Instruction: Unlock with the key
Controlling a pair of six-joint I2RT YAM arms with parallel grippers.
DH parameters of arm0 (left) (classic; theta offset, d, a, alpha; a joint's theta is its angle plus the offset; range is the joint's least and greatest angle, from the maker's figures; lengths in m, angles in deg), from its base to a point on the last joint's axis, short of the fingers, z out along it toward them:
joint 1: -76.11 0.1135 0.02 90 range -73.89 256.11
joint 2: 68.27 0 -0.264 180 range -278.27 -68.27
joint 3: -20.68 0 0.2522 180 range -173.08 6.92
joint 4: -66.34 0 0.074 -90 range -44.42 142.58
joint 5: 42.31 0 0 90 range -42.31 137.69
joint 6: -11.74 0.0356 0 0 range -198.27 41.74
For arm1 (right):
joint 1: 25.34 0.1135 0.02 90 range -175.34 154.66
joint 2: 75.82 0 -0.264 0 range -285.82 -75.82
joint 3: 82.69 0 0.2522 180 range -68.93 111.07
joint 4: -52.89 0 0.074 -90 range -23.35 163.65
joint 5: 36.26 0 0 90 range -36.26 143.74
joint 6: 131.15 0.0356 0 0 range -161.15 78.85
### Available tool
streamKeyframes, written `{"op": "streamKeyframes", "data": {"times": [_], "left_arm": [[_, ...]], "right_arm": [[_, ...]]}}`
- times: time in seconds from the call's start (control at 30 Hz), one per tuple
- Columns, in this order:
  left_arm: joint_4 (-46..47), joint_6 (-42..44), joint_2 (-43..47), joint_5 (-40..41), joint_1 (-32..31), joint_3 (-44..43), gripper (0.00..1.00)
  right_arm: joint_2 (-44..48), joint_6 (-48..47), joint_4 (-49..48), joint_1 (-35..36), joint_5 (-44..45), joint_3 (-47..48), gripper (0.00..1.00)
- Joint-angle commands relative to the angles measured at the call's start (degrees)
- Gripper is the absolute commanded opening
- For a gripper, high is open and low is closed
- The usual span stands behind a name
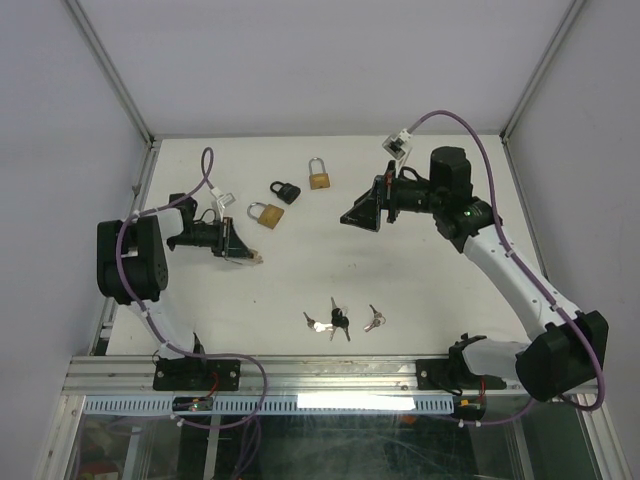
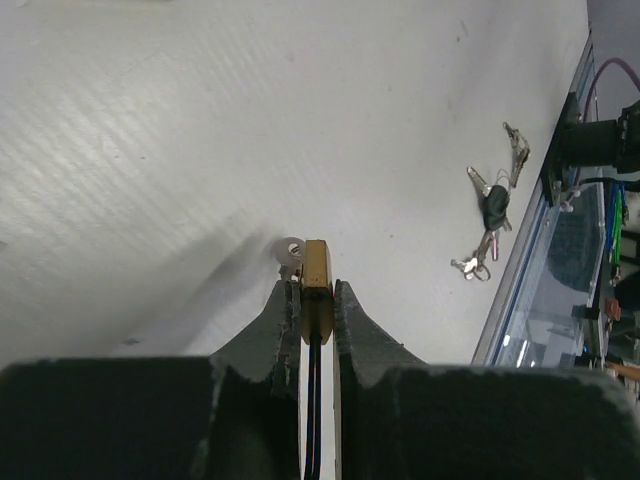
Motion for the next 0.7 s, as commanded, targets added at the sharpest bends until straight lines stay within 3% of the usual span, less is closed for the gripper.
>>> {"op": "streamKeyframes", "data": {"times": [0.0,0.27,0.47,0.57,0.67], "left_arm": [[-11.8,17.1,-5.5,-3.0,1.8,-7.4,0.00],[-6.4,11.9,-12.8,1.1,3.2,-8.3,0.00],[-5.7,10.7,-15.1,5.3,4.4,-8.9,0.59],[-5.6,10.9,-14.0,6.7,5.5,-8.8,0.94],[-4.9,9.9,-13.0,8.6,7.3,-10.0,0.99]], "right_arm": [[2.6,-1.3,-1.1,0.2,0.2,-0.5,1.00],[2.2,-0.7,-1.5,0.4,0.1,0.9,1.00],[0.2,-0.6,-1.5,0.7,-0.4,2.6,1.00],[-0.4,-0.7,-1.8,1.0,0.0,3.0,1.00],[-1.0,-0.7,-1.0,1.1,2.6,3.5,1.00]]}}
